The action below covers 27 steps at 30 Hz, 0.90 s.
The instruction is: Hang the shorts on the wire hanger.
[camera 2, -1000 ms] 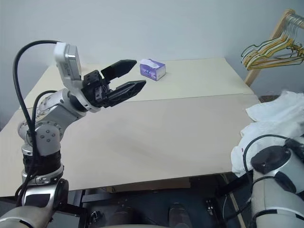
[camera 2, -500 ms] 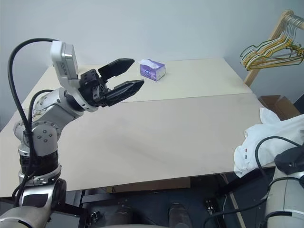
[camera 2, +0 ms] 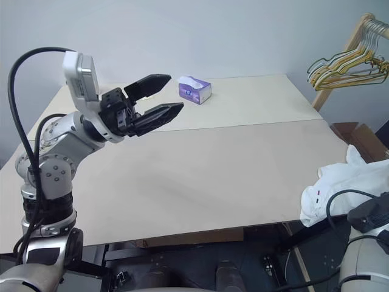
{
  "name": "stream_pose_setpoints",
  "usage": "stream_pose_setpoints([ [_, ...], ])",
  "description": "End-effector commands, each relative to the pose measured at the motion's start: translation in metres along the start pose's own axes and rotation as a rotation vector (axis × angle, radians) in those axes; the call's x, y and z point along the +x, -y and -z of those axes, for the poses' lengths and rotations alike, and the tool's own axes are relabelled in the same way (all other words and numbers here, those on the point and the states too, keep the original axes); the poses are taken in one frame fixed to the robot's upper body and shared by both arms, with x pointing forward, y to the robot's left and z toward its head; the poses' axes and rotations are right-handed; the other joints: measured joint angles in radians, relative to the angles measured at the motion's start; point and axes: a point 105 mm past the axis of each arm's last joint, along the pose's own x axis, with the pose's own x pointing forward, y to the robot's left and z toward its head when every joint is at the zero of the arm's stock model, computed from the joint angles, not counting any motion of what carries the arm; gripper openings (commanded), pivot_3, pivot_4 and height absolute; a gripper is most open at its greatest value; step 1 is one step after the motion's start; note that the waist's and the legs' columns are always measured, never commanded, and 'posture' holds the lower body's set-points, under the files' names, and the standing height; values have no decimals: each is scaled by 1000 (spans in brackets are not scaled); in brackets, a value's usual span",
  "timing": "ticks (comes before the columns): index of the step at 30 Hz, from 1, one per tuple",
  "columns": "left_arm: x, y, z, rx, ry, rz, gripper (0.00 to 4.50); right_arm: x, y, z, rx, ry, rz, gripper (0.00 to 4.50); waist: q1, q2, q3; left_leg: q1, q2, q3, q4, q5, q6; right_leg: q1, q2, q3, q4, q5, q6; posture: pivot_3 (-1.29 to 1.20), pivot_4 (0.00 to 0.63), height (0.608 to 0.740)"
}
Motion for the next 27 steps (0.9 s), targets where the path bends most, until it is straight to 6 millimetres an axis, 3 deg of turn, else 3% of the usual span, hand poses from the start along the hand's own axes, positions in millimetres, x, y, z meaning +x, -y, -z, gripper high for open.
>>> stream_pose_setpoints([
  [1,3,2,-9,41,23,18,4500,-12,2,-31,-13,176,11,4484,0,0,0,0,0,0,0,0,0,0,0,0,0,0,0,4,24,740],
  [5,3,2,-8,41,22,25,4500,-22,1,-44,-35,314,24,4484,-1,0,0,0,0,0,0,0,0,0,0,2,0,0,1,-4,17,740],
  [11,3,2,-9,43,21,35,4500,-53,-5,-61,-126,656,62,4484,-5,1,0,2,1,0,0,0,0,-1,2,7,2,1,2,-5,17,740],
  [15,1,0,-8,45,14,24,4500,-108,-33,-78,-217,1040,-25,4484,-6,1,-1,3,0,1,0,0,0,-2,2,10,2,2,3,-1,19,740],
  [18,-3,-4,-5,54,9,-20,4500,-148,-67,-75,-201,1181,-319,4484,-14,1,-1,3,1,2,0,0,0,-2,3,11,2,2,3,14,25,740],
  [22,-15,-12,4,68,-30,-114,4500,-192,-120,-42,-339,1186,-816,4484,-17,1,-1,4,1,2,0,0,0,-1,3,11,2,2,3,30,26,740],
  [24,-24,-15,12,60,-81,-138,4500,-213,-144,-11,-433,1136,-1084,4484,-17,1,0,4,2,1,0,0,0,-1,3,11,2,2,3,41,25,740],
  [27,-39,-13,24,98,-176,-147,4500,-227,-169,44,-653,991,-1400,4484,-14,0,0,5,2,1,0,0,0,-1,4,11,2,2,3,72,21,740],
])
